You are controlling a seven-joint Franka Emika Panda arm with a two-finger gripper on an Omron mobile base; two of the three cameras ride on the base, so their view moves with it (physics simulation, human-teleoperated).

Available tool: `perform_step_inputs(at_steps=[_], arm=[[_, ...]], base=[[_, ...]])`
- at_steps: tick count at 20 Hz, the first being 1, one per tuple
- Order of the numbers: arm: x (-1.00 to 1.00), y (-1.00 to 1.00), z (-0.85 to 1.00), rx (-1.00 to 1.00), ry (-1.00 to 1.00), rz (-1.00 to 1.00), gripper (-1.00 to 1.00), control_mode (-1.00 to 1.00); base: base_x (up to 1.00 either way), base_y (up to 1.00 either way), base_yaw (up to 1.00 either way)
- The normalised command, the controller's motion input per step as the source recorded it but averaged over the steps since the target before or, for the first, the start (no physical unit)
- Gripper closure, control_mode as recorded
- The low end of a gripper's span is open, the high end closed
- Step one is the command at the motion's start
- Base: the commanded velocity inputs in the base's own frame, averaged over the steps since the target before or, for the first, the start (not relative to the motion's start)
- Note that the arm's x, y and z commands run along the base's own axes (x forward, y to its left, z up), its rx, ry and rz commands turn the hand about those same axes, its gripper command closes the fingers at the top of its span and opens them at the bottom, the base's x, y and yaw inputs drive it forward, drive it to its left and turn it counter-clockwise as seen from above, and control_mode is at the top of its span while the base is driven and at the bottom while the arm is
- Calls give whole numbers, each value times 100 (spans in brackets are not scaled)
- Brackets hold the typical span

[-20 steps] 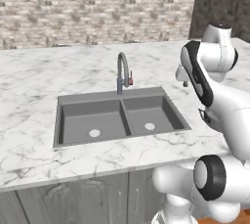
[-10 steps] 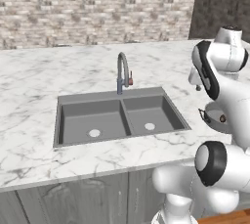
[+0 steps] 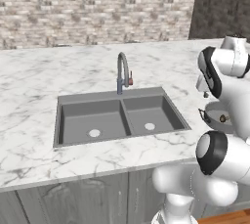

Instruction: Dump the mushroom from the pot into the sink. Then turn on the water and wash the mushroom. Then turn off the water and put the mushroom back in the pot.

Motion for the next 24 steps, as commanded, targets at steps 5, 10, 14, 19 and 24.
perform_step_inputs(at_steps=[5, 10, 14, 19, 24], arm=[[0, -24, -34, 0, 7, 0, -100, -100], [0, -19, -35, 0, 8, 0, -100, -100], [0, -22, -31, 0, 7, 0, -100, -100], [0, -14, -30, -1, 7, 0, -100, -100], [0, -11, -32, -2, 9, 0, -100, -100]], base=[[0, 0, 0], [0, 0, 0], [0, 0, 0], [0, 0, 0], [0, 0, 0]])
